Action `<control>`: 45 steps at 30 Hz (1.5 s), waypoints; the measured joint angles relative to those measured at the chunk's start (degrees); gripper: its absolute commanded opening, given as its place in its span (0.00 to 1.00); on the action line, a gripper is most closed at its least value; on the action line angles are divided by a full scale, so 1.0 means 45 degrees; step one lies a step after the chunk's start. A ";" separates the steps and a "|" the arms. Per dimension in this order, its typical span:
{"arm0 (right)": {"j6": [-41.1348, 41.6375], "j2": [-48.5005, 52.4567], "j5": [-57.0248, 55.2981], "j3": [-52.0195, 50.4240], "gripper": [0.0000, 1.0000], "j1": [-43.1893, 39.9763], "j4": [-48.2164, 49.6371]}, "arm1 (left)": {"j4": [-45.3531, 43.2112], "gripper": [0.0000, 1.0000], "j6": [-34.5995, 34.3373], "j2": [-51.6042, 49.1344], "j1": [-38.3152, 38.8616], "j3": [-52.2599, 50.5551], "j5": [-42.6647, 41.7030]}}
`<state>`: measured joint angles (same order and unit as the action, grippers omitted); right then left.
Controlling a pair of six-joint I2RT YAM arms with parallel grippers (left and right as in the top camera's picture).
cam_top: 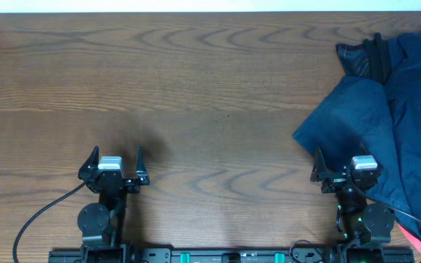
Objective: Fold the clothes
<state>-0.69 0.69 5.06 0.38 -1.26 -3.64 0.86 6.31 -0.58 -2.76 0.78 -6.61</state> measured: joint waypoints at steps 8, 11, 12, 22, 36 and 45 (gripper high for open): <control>0.0000 0.0000 0.0000 0.0000 0.99 0.0000 0.0000 | 0.0000 0.98 0.0000 0.0000 0.0000 0.0000 0.0000; 0.0000 0.0000 0.0000 0.0000 0.99 0.0000 0.0000 | 0.0000 0.98 -0.0005 0.0000 0.0000 0.0000 0.0000; 0.0000 0.0000 0.0000 0.0000 0.99 0.0000 0.0000 | 0.0000 0.98 0.0000 0.0000 0.0000 0.0000 0.0000; 0.0000 0.0000 0.0092 0.0000 0.99 0.0000 0.0005 | 0.0000 0.98 -0.0005 0.0000 0.0000 0.0000 0.0000; 0.1190 0.0000 0.0160 0.0000 0.99 0.0000 -0.0005 | 0.0010 0.98 -0.1214 0.0000 0.0000 0.0005 -0.0034; 0.1719 0.0884 -0.0379 0.1355 0.99 0.0000 -0.2730 | 0.2565 0.98 -0.2885 -0.0432 0.0000 0.1098 -0.1462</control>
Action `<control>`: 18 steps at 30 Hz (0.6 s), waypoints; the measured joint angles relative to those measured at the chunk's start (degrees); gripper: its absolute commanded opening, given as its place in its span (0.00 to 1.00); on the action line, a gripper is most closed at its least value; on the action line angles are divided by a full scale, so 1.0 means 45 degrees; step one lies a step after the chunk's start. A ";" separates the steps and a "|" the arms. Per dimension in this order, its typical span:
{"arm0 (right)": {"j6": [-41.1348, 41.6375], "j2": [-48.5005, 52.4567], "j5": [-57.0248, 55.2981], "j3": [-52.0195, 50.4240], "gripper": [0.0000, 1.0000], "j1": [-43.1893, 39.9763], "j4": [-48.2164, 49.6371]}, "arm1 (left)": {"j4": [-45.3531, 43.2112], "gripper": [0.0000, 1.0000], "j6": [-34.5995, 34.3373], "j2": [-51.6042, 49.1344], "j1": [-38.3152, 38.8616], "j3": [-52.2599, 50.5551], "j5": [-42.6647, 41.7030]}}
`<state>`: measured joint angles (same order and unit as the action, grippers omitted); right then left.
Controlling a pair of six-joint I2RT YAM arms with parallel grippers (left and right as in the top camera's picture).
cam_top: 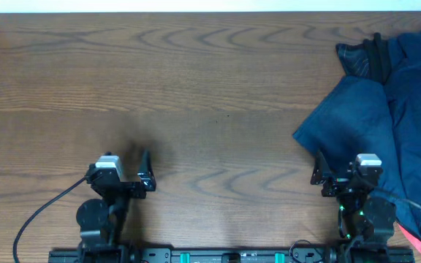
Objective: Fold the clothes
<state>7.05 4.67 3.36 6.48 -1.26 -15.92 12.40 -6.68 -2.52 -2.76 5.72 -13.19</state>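
A crumpled dark blue garment lies heaped at the table's right edge, with a flap spreading toward the middle and running out of view on the right. My right gripper sits low at the front, right at the garment's near edge. It is open, and its right finger is hard to make out against the dark cloth. My left gripper rests over bare wood at the front left, far from the cloth. It is open and holds nothing, and its wrist is rolled so that one finger sits higher than the other.
A black mesh-like piece shows at the top of the heap. A pink-red object pokes out at the front right corner. The wooden table stretches wide to the left of the garment. Cables trail from both arm bases.
My left gripper has rolled and shifted slightly to the right, so its fingers no longer sit level. The right gripper has moved a touch toward the front. The garment lies as before.
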 measured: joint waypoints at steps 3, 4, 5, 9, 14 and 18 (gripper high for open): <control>0.0039 0.1064 -0.0287 0.1069 0.99 0.0000 -0.0685 | 0.1039 0.98 -0.0185 -0.0908 0.0000 0.0903 -0.0219; 0.0039 0.1452 -0.0335 0.1462 0.99 0.0000 -0.0908 | 0.1248 0.98 -0.0194 -0.1253 0.0000 0.1282 -0.0267; 0.0039 0.2006 -0.0398 0.1996 0.99 0.0000 -0.1214 | 0.1583 0.98 -0.0228 -0.1715 0.0000 0.1826 -0.0335; 0.0044 0.4099 -0.0617 0.3682 0.99 0.0000 -0.2579 | 0.3298 0.98 -0.0243 -0.3560 0.0000 0.3949 -0.0423; 0.0049 0.7728 -0.0729 0.5882 0.99 0.0000 -0.4138 | 0.5955 0.98 -0.0277 -0.6557 0.0000 0.6727 -0.0423; 0.0039 0.9743 0.0049 0.7023 0.99 0.0000 -0.4211 | 0.7286 0.98 -0.0277 -0.8548 0.0000 0.8369 -0.0427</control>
<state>7.22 48.51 3.57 38.09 -1.26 -34.87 45.19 -7.92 -40.99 -2.76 43.38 -15.11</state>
